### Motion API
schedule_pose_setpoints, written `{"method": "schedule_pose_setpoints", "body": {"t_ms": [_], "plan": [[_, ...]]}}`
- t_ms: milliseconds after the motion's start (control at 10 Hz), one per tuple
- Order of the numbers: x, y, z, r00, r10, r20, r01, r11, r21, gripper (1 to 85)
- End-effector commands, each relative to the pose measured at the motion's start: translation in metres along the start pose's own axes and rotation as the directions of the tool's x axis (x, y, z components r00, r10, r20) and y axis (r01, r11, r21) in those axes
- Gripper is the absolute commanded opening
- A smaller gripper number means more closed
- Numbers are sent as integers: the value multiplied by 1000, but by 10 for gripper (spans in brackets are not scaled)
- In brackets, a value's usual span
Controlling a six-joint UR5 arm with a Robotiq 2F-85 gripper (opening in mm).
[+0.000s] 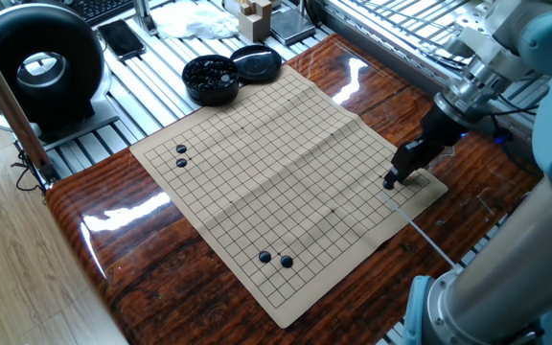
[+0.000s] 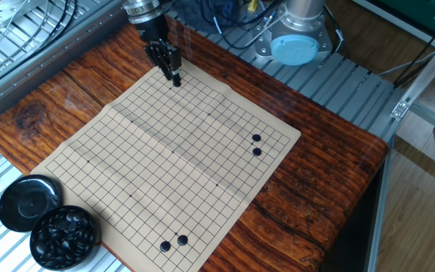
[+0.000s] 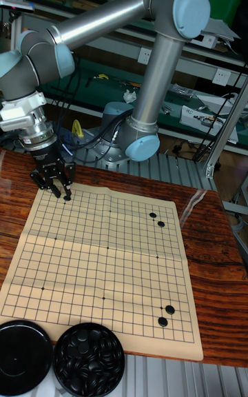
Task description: Play the first move as black on the 3-4 point in the upper right corner of the Go board
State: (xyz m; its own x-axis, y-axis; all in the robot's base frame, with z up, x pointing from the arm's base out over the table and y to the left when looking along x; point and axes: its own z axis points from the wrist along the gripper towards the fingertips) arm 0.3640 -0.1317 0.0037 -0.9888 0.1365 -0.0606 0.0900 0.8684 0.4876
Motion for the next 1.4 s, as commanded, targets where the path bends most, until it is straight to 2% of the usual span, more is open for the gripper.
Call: {"method": "schedule_pose_setpoints", "body": {"t_ms": [0,300,600,700,800,900,1200,1300], "plan": [[1,7,-8,1000,22,-12,-22,1000,9,347],[2,15,-21,999,41,-32,-40,999,30,340],[-3,17,-30,997,57,-46,-52,994,101,317],[-7,21,-32,997,70,-44,-64,990,129,190],[-10,22,-35,995,86,-43,-78,984,162,23],[-13,31,-36,993,110,-36,-103,980,172,13],[-36,50,-42,987,161,26,-163,967,197,13],[-43,46,-46,990,137,40,-142,958,250,13]]}}
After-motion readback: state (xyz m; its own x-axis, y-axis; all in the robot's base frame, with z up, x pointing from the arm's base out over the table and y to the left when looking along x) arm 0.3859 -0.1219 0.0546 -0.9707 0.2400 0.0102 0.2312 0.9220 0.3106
